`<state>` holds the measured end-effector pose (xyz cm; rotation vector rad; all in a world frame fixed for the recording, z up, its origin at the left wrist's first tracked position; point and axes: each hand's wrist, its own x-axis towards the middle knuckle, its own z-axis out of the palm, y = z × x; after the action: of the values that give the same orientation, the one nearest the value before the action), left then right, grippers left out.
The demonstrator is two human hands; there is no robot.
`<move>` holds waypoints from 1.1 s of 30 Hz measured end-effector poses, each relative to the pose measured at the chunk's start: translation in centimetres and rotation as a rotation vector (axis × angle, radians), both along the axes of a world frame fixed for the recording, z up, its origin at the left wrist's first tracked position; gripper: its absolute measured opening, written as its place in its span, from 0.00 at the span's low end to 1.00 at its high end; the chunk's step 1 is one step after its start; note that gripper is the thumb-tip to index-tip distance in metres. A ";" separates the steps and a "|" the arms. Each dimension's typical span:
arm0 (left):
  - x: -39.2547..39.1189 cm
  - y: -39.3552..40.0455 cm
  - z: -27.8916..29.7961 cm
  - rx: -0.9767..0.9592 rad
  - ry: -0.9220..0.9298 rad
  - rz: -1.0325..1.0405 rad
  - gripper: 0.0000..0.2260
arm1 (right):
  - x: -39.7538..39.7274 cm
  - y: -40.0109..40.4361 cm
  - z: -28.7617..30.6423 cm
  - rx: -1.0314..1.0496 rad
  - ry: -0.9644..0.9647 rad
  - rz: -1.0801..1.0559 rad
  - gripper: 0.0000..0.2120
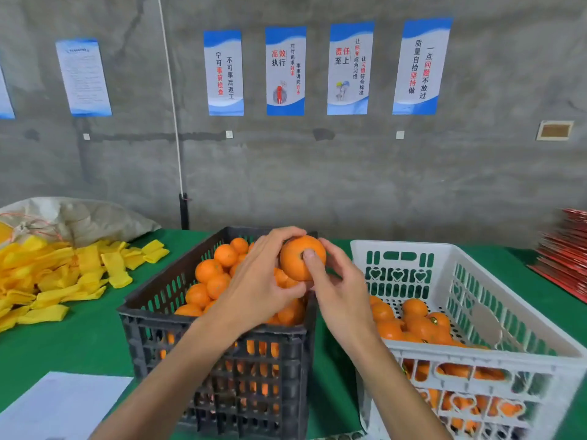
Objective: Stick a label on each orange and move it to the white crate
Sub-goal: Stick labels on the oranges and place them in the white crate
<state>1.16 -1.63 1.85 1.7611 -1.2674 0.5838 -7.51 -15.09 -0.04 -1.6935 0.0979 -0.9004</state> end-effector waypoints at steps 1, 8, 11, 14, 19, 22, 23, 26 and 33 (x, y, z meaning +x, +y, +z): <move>-1.4 -0.3 -0.7 -0.007 -0.009 -0.006 0.34 | -1.4 -0.2 -0.4 0.015 -0.009 -0.015 0.24; -9.1 -2.8 -9.3 -0.001 -0.074 -0.016 0.30 | -10.1 -1.8 -6.6 0.053 0.100 -0.084 0.23; -11.7 -3.6 -14.8 0.104 0.069 -0.031 0.31 | -13.4 -2.9 -11.3 0.041 0.254 -0.050 0.21; -13.1 -4.1 -20.1 0.218 0.235 -0.067 0.31 | -16.2 -4.3 -16.2 0.055 0.365 0.006 0.19; -14.4 -4.7 -25.8 0.340 0.476 -0.010 0.35 | -19.7 -5.9 -22.0 -0.277 0.613 -0.062 0.11; -15.1 -5.0 -27.7 0.334 0.607 0.027 0.37 | -21.3 -5.6 -24.0 -0.521 0.806 -0.078 0.28; -15.3 -5.1 -28.0 0.325 0.618 0.038 0.37 | -21.5 -5.4 -24.5 -0.558 0.826 -0.100 0.31; -15.2 -5.3 -28.2 0.319 0.605 0.069 0.36 | -21.5 -5.1 -25.1 -0.639 0.826 -0.183 0.30; -15.1 -4.9 -28.8 0.315 0.656 0.078 0.35 | -21.5 -5.5 -25.8 -0.760 0.709 -0.238 0.14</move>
<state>-13.97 -6.57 -26.98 2.0305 -0.8543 -0.1722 -28.98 -20.60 -25.85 -2.7071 0.4896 -0.4730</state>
